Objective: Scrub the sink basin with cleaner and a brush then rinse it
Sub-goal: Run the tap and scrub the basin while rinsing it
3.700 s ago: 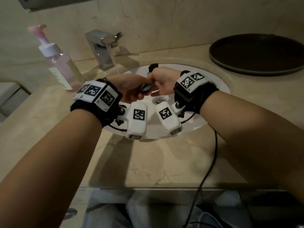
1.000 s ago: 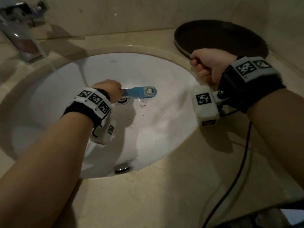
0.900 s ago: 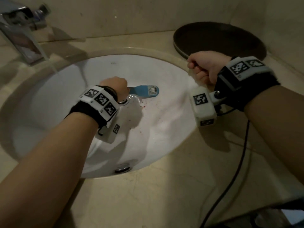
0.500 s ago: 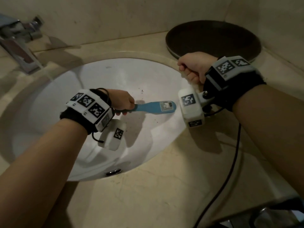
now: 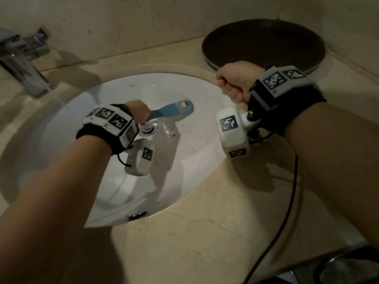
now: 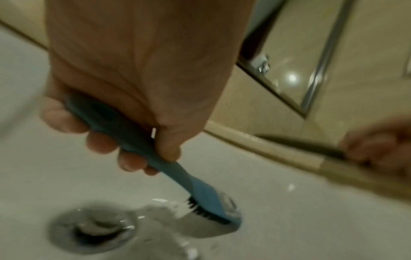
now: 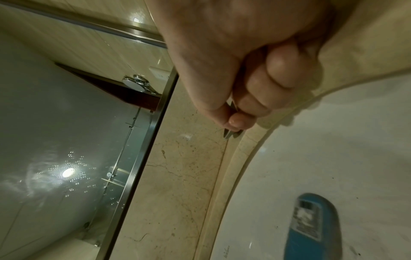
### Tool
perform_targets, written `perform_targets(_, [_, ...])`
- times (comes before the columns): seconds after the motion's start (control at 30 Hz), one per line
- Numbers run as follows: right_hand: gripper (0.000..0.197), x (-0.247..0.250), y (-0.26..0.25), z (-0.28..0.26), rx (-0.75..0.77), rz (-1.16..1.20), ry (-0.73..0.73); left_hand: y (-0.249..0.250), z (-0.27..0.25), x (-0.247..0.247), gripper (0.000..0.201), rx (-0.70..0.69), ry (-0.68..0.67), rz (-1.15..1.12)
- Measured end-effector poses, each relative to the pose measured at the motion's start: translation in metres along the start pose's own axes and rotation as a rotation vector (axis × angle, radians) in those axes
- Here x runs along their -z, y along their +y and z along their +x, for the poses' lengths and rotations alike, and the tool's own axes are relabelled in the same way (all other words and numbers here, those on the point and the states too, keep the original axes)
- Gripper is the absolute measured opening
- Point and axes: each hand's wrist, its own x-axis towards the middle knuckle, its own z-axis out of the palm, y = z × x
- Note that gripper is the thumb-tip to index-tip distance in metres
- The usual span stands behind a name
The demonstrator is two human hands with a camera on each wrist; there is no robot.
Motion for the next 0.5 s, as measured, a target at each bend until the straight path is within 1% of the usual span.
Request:
perform_targets(0.03, [0.036,0.000,0.000,-0.001,0.000,-0.004,-0.002,-0.001,0.008,-0.005,0.031,-0.009,0.004,0.027])
perform_targets(0.07, [0.035,0.000,-0.001,-0.001,-0.002,-0.005,-0.007,-0.008,0.014,-0.012,0.028,0.003,-0.028,0.096])
perform_targets(0.1, [0.035,0.000,-0.001,-0.002,-0.002,-0.003,-0.014,-0.018,0.030,-0.021,0.027,0.003,-0.046,0.158])
perform_targets(0.17, [0.034,0.000,-0.002,-0.003,0.002,-0.002,-0.020,-0.043,0.051,-0.035,0.019,0.036,-0.086,0.344])
perform_targets(0.2, [0.034,-0.001,-0.002,-0.004,0.006,-0.008,-0.019,-0.053,0.057,-0.037,0.015,0.066,-0.071,0.358])
perform_targets(0.27, [0.034,-0.001,-0.001,-0.004,0.013,-0.014,-0.016,-0.065,0.066,-0.035,0.010,0.130,-0.089,0.469])
perform_targets(0.33, [0.034,-0.001,-0.001,-0.004,0.010,-0.014,-0.008,-0.066,0.070,-0.026,0.008,0.152,-0.078,0.505])
perform_targets(0.4, [0.036,-0.001,-0.001,-0.005,0.003,-0.023,-0.007,-0.060,0.062,-0.011,0.023,0.052,0.016,0.407])
perform_targets(0.43, [0.037,0.000,-0.001,-0.005,0.003,-0.021,-0.008,-0.045,0.039,-0.001,0.029,-0.021,0.093,0.319])
perform_targets(0.5, [0.037,-0.001,0.000,-0.006,0.011,-0.006,-0.012,-0.017,0.018,-0.001,0.033,-0.083,0.128,0.168])
